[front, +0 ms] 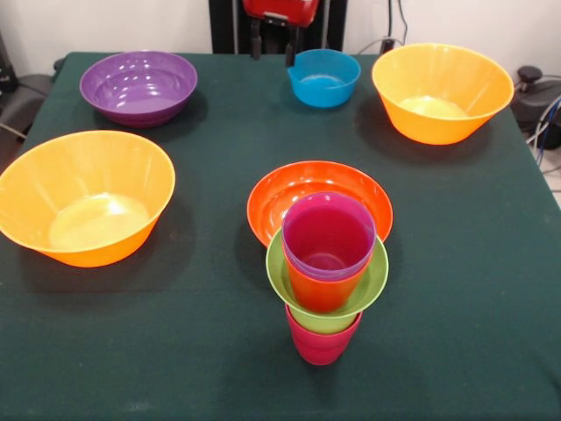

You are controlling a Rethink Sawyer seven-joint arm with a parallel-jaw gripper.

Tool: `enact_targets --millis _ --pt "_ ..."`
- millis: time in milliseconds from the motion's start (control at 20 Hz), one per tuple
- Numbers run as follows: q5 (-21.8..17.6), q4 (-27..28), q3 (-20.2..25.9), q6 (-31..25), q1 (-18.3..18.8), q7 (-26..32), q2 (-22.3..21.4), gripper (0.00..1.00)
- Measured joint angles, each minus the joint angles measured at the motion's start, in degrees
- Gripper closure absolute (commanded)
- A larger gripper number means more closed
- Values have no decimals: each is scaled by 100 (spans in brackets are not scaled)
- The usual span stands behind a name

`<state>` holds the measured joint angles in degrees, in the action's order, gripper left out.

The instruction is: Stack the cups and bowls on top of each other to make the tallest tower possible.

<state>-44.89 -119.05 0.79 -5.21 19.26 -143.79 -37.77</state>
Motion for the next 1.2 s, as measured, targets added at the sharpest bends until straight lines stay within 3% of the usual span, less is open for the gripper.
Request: enact_targets --millis 500,1200 --pt "-2 165 -519 873 -477 0 990 0" --pt "-1 184 -584 960 -416 0 1177 0"
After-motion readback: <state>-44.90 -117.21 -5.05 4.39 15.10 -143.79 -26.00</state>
